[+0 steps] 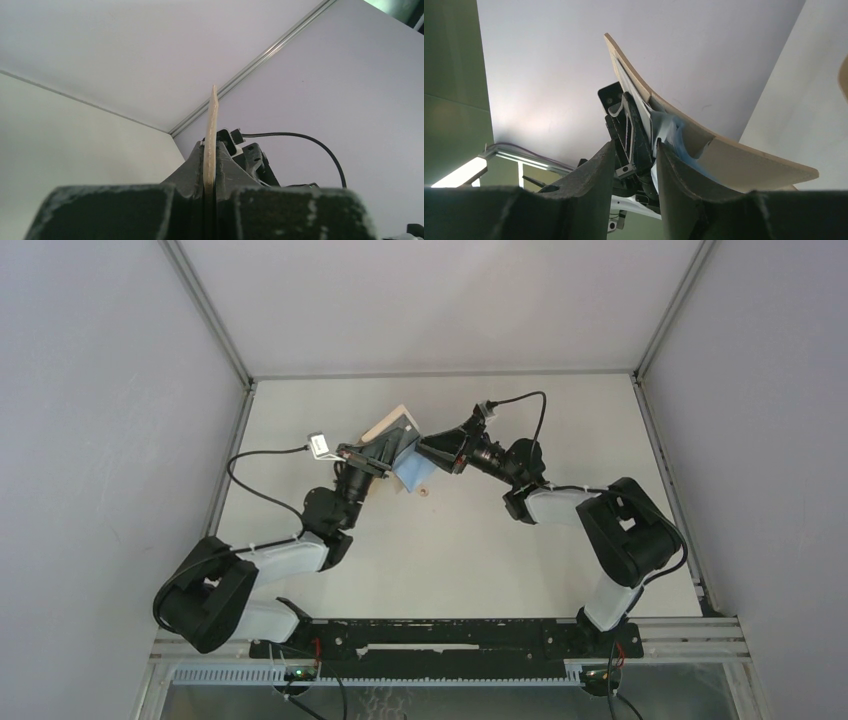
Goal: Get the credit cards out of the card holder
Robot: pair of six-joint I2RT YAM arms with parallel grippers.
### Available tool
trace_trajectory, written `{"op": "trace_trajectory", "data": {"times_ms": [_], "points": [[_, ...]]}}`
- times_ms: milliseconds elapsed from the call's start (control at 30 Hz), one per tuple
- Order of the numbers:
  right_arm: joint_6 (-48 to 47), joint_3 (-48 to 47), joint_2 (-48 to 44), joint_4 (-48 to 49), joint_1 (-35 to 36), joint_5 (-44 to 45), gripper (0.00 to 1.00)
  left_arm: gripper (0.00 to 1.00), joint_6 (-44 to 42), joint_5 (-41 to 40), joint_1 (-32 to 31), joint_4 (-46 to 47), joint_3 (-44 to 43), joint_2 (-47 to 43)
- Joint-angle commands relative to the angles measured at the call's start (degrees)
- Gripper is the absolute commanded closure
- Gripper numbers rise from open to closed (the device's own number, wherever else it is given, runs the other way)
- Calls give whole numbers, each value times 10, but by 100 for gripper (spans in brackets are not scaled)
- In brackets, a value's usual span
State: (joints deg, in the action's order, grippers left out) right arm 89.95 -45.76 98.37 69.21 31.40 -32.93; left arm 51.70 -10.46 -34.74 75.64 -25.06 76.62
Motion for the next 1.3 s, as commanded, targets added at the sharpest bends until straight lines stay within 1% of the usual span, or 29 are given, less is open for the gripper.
{"op": "trace_trajectory", "data": {"times_ms": [0, 200, 300, 367, 533, 700, 900, 1100, 1267], "points": [[12, -30, -3, 73, -5, -10, 56, 100, 11, 24, -5, 6, -21, -33], [23, -44, 6, 72, -4, -18, 56, 100, 15, 28, -3, -23, -20, -48], [24, -52, 7, 57, -5, -24, 61, 100, 24, 33, -3, -30, -17, -52], [28, -54, 9, 46, -9, -25, 65, 100, 23, 46, -2, -15, -13, -50], [34, -64, 20, 32, -19, -36, 63, 100, 23, 80, -2, 1, -17, -42], [18, -70, 18, 15, -24, -46, 61, 100, 33, 79, 0, 8, -14, -37], [-23, -84, 4, -24, -23, -50, 60, 100, 56, 77, 8, 18, -12, -23], [-42, -86, -2, -16, -25, -52, 59, 100, 60, 91, 14, 19, -20, -16], [-60, -85, -10, -9, -24, -51, 62, 93, 57, 97, 18, -20, -27, -26]]}}
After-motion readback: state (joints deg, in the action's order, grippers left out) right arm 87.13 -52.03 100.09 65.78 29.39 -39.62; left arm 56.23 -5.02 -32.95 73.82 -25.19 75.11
